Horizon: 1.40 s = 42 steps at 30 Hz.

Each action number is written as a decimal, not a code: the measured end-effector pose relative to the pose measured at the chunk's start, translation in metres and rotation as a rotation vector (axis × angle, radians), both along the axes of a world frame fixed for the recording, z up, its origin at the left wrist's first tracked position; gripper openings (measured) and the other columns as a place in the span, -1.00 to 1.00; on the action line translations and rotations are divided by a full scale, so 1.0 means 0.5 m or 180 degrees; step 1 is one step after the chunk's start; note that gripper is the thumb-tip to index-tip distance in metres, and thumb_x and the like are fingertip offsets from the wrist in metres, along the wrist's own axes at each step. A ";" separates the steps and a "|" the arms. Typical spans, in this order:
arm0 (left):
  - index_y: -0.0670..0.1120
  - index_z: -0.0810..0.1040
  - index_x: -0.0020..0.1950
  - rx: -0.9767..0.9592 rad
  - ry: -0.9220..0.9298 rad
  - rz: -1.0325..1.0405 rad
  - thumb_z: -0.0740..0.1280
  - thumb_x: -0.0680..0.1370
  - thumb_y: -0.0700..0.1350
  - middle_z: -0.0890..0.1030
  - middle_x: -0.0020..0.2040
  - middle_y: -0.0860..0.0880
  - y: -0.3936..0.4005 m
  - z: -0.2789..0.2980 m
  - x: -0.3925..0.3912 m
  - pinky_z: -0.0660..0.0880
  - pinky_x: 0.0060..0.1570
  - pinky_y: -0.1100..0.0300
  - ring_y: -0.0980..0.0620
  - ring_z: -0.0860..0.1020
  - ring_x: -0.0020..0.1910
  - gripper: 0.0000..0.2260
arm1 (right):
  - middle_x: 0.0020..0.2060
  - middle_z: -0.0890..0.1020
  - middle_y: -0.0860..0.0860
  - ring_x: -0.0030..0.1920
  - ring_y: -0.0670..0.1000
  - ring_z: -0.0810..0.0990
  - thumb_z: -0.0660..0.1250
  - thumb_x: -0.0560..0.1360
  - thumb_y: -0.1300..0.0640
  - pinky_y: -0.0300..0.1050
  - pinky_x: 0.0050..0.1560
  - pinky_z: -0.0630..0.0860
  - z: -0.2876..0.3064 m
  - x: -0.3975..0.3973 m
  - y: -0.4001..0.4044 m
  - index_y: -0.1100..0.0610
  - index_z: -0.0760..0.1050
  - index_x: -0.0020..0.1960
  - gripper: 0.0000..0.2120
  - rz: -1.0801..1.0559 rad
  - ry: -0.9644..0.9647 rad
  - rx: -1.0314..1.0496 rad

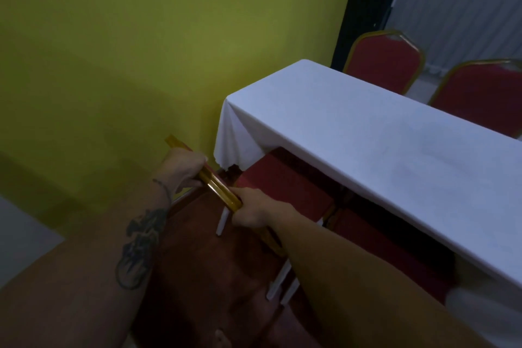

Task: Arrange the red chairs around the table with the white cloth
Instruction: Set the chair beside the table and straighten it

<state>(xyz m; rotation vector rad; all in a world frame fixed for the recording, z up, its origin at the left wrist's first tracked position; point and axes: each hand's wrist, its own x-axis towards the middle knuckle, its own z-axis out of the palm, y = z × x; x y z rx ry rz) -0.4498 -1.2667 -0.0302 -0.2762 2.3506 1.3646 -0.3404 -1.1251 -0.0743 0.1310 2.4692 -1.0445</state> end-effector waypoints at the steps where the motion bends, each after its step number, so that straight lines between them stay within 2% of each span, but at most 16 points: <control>1: -0.23 0.49 -0.11 0.0104 -0.0081 0.0030 0.29 0.59 -0.23 0.61 -0.08 -0.22 0.007 -0.001 0.003 0.61 -0.51 0.15 -0.06 0.61 -0.27 -0.90 | -0.15 0.59 -0.07 -0.24 -0.15 0.56 0.38 0.45 0.30 -0.24 -0.30 0.43 0.005 0.003 0.009 -0.04 0.32 0.54 -0.29 0.0014 -0.0023 0.0035; 4: -0.25 0.50 -0.11 0.0364 -0.0111 0.0110 0.27 0.59 -0.25 0.61 -0.14 -0.20 0.034 -0.005 0.008 0.56 -0.61 0.19 -0.05 0.61 -0.28 -0.90 | -0.13 0.52 -0.07 -0.16 -0.06 0.54 0.45 0.42 0.28 -0.21 -0.28 0.44 0.016 0.006 0.034 -0.08 0.30 0.56 -0.22 -0.0034 -0.0045 0.0071; 7: -0.33 0.54 0.10 0.0492 -0.0040 0.0237 0.29 0.54 -0.23 0.64 0.03 -0.25 0.053 -0.007 0.005 0.54 -0.61 0.19 -0.09 0.66 -0.22 -0.80 | -0.12 0.51 -0.07 -0.15 -0.05 0.52 0.46 0.41 0.28 -0.23 -0.28 0.42 0.024 0.001 0.051 -0.09 0.34 0.54 -0.24 -0.0144 0.0005 0.0040; 11: -0.32 0.52 0.10 0.0547 -0.0019 0.0275 0.25 0.56 -0.27 0.64 -0.12 -0.21 0.057 -0.003 0.000 0.50 -0.64 0.21 -0.05 0.64 -0.33 -0.83 | 0.18 0.54 0.11 0.09 0.12 0.58 0.36 0.47 0.29 -0.05 0.01 0.57 0.015 -0.002 0.032 -0.04 0.26 0.58 -0.27 -0.0237 0.0094 0.0198; 14: -0.33 0.53 0.17 0.0630 -0.0121 0.0208 0.29 0.58 -0.22 0.65 -0.08 -0.19 0.043 -0.013 -0.004 0.58 -0.53 0.16 -0.03 0.65 -0.29 -0.77 | 0.21 0.57 0.12 0.11 0.13 0.60 0.36 0.49 0.23 0.03 0.07 0.59 0.004 0.024 0.023 0.00 0.30 0.54 -0.35 -0.0370 0.0357 0.0268; 16: -0.31 0.54 0.15 0.0614 -0.0077 0.0196 0.33 0.57 -0.13 0.67 -0.05 -0.20 0.038 -0.019 0.003 0.68 -0.26 0.02 -0.08 0.66 -0.19 -0.73 | 0.20 0.57 0.11 0.06 0.11 0.59 0.35 0.52 0.20 -0.01 0.01 0.55 -0.002 0.059 0.036 0.02 0.34 0.50 -0.43 -0.0374 0.0354 0.0434; 19: -0.33 0.39 0.33 -0.0458 0.0604 0.0146 0.30 0.56 0.06 0.56 0.26 -0.31 0.043 -0.038 0.040 0.54 0.18 -0.15 -0.31 0.57 0.18 -0.47 | 0.17 0.57 0.10 0.01 0.12 0.58 0.35 0.52 0.15 -0.05 -0.07 0.52 -0.025 0.129 0.082 0.01 0.45 0.36 -0.59 -0.0297 -0.0008 0.0987; 21: -0.36 0.28 0.39 -0.1084 0.1332 -0.0048 0.24 0.60 0.00 0.41 0.38 -0.37 0.048 -0.058 0.085 0.37 0.30 -0.19 -0.38 0.41 0.34 -0.48 | 0.13 0.59 0.09 0.00 0.14 0.61 0.37 0.51 0.03 -0.07 -0.10 0.51 -0.025 0.178 0.113 0.02 0.50 0.22 -0.70 -0.0351 -0.0156 0.1300; 23: -0.31 0.28 0.40 -0.1547 0.2136 -0.0392 0.27 0.54 -0.11 0.33 0.41 -0.39 0.041 -0.064 0.123 0.28 0.35 -0.25 -0.40 0.32 0.38 -0.50 | 0.10 0.58 0.09 -0.02 0.14 0.58 0.37 0.49 0.02 -0.06 -0.11 0.47 -0.011 0.219 0.137 0.04 0.50 0.17 -0.73 -0.0426 -0.0225 0.1462; 25: -0.19 0.32 0.41 -0.2189 0.2671 -0.1137 0.37 0.40 -0.13 0.29 0.46 -0.34 0.030 -0.073 0.134 0.22 0.42 -0.27 -0.36 0.25 0.46 -0.41 | 0.12 0.56 0.11 0.01 0.17 0.56 0.34 0.51 0.02 -0.03 -0.09 0.44 0.006 0.256 0.149 0.07 0.49 0.20 -0.71 -0.0443 -0.0218 0.1656; 28: -0.09 0.40 0.42 -0.3234 0.2777 -0.2606 0.44 0.36 0.01 0.32 0.50 -0.22 0.033 -0.065 0.125 -0.02 0.50 -0.30 -0.23 0.16 0.56 -0.35 | 0.08 0.58 0.11 0.05 0.20 0.61 0.31 0.56 -0.03 -0.02 -0.11 0.41 0.022 0.298 0.142 0.12 0.51 0.19 -0.70 -0.0426 -0.0030 0.2211; 31: -0.02 0.42 0.40 -0.3744 0.2799 -0.3634 0.41 0.43 0.03 0.48 0.37 -0.08 0.071 -0.068 0.119 -0.10 0.51 -0.28 -0.12 0.34 0.47 -0.46 | -0.07 0.63 0.06 -0.22 0.13 0.55 0.29 0.57 -0.05 -0.07 -0.31 0.32 0.018 0.317 0.134 0.09 0.58 0.05 -0.77 -0.0444 0.0236 0.2689; 34: 0.02 0.56 0.17 -0.3825 0.2705 -0.3573 0.36 0.47 -0.03 0.62 0.15 -0.01 0.115 -0.074 0.119 0.03 0.49 -0.26 -0.10 0.52 0.26 -0.72 | -0.16 0.64 0.04 -0.35 0.10 0.44 0.28 0.56 -0.02 -0.10 -0.40 0.21 0.016 0.307 0.133 0.08 0.58 -0.06 -0.81 -0.0325 0.0364 0.2814; 38: 0.04 0.62 0.03 -0.3945 0.2889 -0.3203 0.31 0.48 -0.05 0.65 0.02 0.02 0.132 -0.094 0.117 0.20 0.37 -0.14 -0.09 0.57 0.13 -0.82 | -0.20 0.61 0.05 -0.36 0.08 0.48 0.29 0.54 0.03 -0.10 -0.39 0.25 0.029 0.270 0.131 0.09 0.56 -0.10 -0.85 -0.0350 0.0442 0.2724; 40: 0.03 0.64 0.03 -0.3899 0.3007 -0.3065 0.31 0.47 -0.03 0.65 0.01 0.01 0.139 -0.101 0.107 0.27 0.29 -0.06 -0.10 0.57 0.10 -0.81 | -0.16 0.63 0.07 -0.24 0.12 0.61 0.30 0.54 0.03 -0.07 -0.32 0.33 0.029 0.248 0.133 0.09 0.57 -0.07 -0.85 -0.0313 0.0479 0.2728; 42: 0.02 0.65 0.05 -0.3912 0.3007 -0.3006 0.32 0.48 -0.03 0.66 0.03 0.00 0.151 -0.101 0.092 0.31 0.25 -0.02 -0.09 0.56 0.11 -0.81 | -0.12 0.65 0.07 -0.19 0.14 0.63 0.31 0.54 0.01 -0.05 -0.29 0.36 0.031 0.233 0.136 0.10 0.56 -0.07 -0.84 -0.0284 0.0482 0.2720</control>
